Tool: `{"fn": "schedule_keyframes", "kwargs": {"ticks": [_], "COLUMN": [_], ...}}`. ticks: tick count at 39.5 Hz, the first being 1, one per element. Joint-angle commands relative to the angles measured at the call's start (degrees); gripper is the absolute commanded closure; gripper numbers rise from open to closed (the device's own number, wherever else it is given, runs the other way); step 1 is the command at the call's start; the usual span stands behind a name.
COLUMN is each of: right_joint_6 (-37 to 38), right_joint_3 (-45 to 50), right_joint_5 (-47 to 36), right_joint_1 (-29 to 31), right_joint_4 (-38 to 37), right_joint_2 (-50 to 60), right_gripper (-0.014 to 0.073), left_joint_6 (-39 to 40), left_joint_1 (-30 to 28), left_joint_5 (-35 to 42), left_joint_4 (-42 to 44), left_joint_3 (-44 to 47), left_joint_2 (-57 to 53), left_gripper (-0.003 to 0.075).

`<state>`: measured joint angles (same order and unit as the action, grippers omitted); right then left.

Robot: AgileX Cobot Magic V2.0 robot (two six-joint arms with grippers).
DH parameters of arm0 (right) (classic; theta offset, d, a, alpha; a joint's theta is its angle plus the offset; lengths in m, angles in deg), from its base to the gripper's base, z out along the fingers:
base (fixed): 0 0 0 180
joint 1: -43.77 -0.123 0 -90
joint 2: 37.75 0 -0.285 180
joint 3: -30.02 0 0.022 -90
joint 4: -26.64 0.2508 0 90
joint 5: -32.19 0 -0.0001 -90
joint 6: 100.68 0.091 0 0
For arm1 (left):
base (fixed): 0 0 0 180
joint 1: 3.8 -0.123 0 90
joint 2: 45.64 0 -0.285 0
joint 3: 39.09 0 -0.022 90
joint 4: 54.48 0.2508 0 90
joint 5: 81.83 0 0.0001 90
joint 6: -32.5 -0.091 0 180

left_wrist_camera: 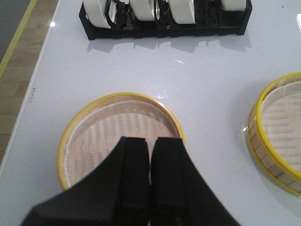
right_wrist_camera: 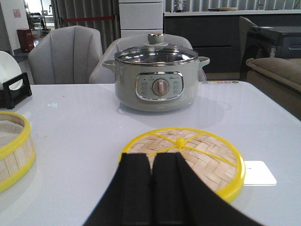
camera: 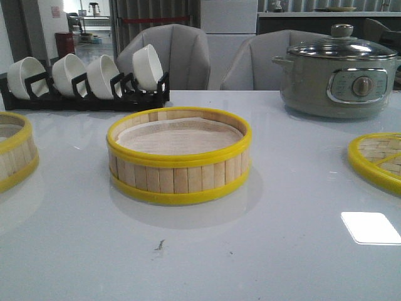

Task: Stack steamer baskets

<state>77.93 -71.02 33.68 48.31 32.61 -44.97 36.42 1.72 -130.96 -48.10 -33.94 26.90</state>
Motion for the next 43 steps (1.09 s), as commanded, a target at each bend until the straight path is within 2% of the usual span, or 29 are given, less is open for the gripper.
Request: {"fn": "schedule_keyframes", "kwargs": {"ticks": [1, 11, 14, 19, 22, 33, 39, 43], "right_joint_6": [-0.5, -0.8, -0.8, -0.7, 0.1, -0.2, -0.2, -0.1], "right_joint_3": [-0.8, -1.5, -3.9, -13.0, -17.4, -32.2, -37.0, -38.1], "right_joint_5": [-4.6, -19.4, -15.0, 2.2, 6.9, 8.5, 8.3, 8.1], "right_joint_1": [0.0, 0.2, -0.1, -0.1, -0.1, -0.1, -0.1, -0.1], "right_joint_4": [0.2, 0.1, 0.1, 0.3, 1.5, 1.5, 1.6, 2.4], "right_joint_2": [1.2, 1.2, 1.2, -0.2, -3.5, -30.7, -43.9, -48.1], "right_gripper": [0.0545, 0.0545, 0.0545, 0.0545, 0.0545, 0.0545, 0.0545, 0.0545], "left_joint_6": [0.0, 0.0, 0.0, 0.0, 0.0, 0.0, 0.0, 0.0], "left_joint_1": [0.0, 0.0, 0.0, 0.0, 0.0, 0.0, 0.0, 0.0], "left_joint_5": [4.4, 4.4, 4.5, 4.5, 4.6, 4.6, 4.8, 4.8], "left_joint_4": [0.6, 2.2, 2.1, 2.4, 2.4, 2.1, 2.1, 2.1], "left_joint_3": [-1.7, -1.6, -1.6, -1.6, -1.6, -1.6, -1.6, -1.6], "left_joint_2": [-1.0, -1.0, -0.9, -0.9, -0.9, 0.7, 0.8, 0.8], "left_gripper": [0.0633, 0.0633, 0.0633, 0.0633, 0.0633, 0.0633, 0.0633, 0.0633]}}
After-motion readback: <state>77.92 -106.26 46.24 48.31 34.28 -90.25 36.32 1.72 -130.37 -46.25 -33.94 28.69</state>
